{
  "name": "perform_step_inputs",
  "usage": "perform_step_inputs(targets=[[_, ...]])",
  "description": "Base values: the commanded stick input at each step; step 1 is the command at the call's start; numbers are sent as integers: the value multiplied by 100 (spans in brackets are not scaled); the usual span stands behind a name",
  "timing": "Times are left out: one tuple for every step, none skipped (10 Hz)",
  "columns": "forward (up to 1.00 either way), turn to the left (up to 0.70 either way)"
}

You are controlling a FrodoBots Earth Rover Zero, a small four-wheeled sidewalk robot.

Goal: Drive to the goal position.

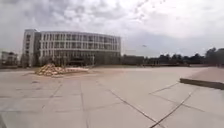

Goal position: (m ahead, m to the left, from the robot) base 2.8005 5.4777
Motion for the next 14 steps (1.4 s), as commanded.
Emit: perform_step_inputs(targets=[[70,-33],[70,0],[70,0],[70,0],[70,-2],[70,-19],[70,-28],[70,-7],[70,0],[70,0],[70,0],[70,0],[70,0],[70,0]])
